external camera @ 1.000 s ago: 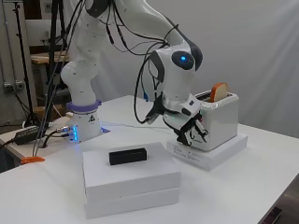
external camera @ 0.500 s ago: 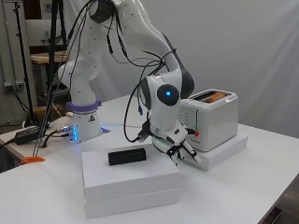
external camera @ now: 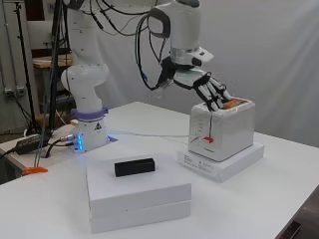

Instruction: Teleoperate dual arm-hand system to toast a bread

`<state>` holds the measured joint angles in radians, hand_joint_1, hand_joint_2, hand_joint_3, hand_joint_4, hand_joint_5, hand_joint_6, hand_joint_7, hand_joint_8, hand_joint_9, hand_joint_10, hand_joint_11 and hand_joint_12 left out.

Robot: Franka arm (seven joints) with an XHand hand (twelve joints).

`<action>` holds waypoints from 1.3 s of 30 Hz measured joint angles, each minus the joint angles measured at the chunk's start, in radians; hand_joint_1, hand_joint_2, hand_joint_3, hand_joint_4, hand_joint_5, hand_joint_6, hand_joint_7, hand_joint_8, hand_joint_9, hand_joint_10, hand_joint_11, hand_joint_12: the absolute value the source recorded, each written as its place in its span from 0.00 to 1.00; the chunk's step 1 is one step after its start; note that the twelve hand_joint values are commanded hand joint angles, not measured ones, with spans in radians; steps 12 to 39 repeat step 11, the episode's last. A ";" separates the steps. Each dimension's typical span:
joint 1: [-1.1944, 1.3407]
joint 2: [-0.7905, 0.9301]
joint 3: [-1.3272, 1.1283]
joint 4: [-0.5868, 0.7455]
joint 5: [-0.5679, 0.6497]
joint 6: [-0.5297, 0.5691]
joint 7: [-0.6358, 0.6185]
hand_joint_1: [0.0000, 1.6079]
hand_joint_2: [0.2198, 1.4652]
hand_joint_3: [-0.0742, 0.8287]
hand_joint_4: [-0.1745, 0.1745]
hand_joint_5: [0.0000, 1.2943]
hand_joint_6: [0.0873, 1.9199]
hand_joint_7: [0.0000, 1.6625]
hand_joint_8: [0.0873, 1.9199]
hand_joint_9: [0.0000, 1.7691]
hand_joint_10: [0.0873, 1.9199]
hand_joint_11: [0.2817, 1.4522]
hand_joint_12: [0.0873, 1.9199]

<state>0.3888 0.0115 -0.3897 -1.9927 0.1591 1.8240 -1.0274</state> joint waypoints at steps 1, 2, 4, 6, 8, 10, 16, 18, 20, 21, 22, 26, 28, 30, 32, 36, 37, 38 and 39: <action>-0.005 -0.040 0.019 -0.004 -0.017 -0.005 -0.005 0.00 0.71 0.07 0.32 0.28 0.00 0.30 0.00 0.34 0.00 0.19 0.00; -0.011 -0.081 0.038 -0.009 -0.036 -0.008 -0.012 0.00 0.70 0.07 0.33 0.28 0.00 0.26 0.00 0.29 0.00 0.16 0.00; -0.026 -0.190 0.085 -0.039 -0.081 -0.014 -0.012 0.00 0.76 0.09 0.33 0.38 0.00 0.52 0.33 0.52 0.32 0.33 0.28; -0.033 -0.258 0.103 -0.057 -0.088 -0.023 0.006 0.00 0.79 0.08 0.32 0.40 0.00 0.52 0.74 0.55 0.71 0.29 0.64; -0.036 -0.283 0.115 -0.067 -0.100 -0.023 0.006 0.00 0.76 0.08 0.32 0.30 0.00 0.29 0.30 0.31 0.30 0.16 0.27; -0.039 -0.279 0.121 -0.075 -0.120 -0.022 0.017 0.00 0.74 0.08 0.33 0.23 0.00 0.14 0.05 0.16 0.06 0.10 0.05; -0.041 -0.269 0.120 -0.075 -0.121 -0.027 0.034 0.00 0.74 0.08 0.32 0.22 0.00 0.11 0.00 0.14 0.01 0.08 0.00; -0.041 -0.269 0.120 -0.075 -0.121 -0.027 0.034 0.00 0.74 0.08 0.32 0.22 0.00 0.11 0.00 0.14 0.01 0.08 0.00; -0.041 -0.269 0.120 -0.075 -0.121 -0.027 0.034 0.00 0.74 0.08 0.32 0.22 0.00 0.11 0.00 0.14 0.01 0.08 0.00; -0.041 -0.269 0.120 -0.075 -0.121 -0.027 0.034 0.00 0.74 0.08 0.32 0.22 0.00 0.11 0.00 0.14 0.01 0.08 0.00; -0.041 -0.269 0.120 -0.075 -0.121 -0.027 0.034 0.00 0.74 0.08 0.32 0.22 0.00 0.11 0.00 0.14 0.01 0.08 0.00; -0.041 -0.269 0.120 -0.075 -0.121 -0.027 0.034 0.00 0.74 0.08 0.32 0.22 0.00 0.11 0.00 0.14 0.01 0.08 0.00; -0.041 -0.269 0.120 -0.075 -0.121 -0.027 0.034 0.00 0.74 0.08 0.32 0.22 0.00 0.11 0.00 0.14 0.01 0.08 0.00; -0.041 -0.269 0.120 -0.075 -0.121 -0.027 0.034 0.00 0.74 0.08 0.32 0.22 0.00 0.11 0.00 0.14 0.01 0.08 0.00; -0.041 -0.269 0.120 -0.075 -0.121 -0.027 0.034 0.00 0.74 0.08 0.32 0.22 0.00 0.11 0.00 0.14 0.01 0.08 0.00; -0.041 -0.269 0.120 -0.075 -0.121 -0.027 0.034 0.00 0.74 0.08 0.32 0.22 0.00 0.11 0.00 0.14 0.01 0.08 0.00; -0.041 -0.269 0.120 -0.075 -0.121 -0.027 0.034 0.00 0.74 0.08 0.32 0.22 0.00 0.11 0.00 0.14 0.01 0.08 0.00; -0.041 -0.269 0.120 -0.075 -0.121 -0.027 0.034 0.00 0.74 0.08 0.32 0.22 0.00 0.11 0.00 0.14 0.01 0.08 0.00; -0.041 -0.269 0.120 -0.075 -0.121 -0.027 0.034 0.00 0.74 0.08 0.32 0.22 0.00 0.11 0.00 0.14 0.01 0.08 0.00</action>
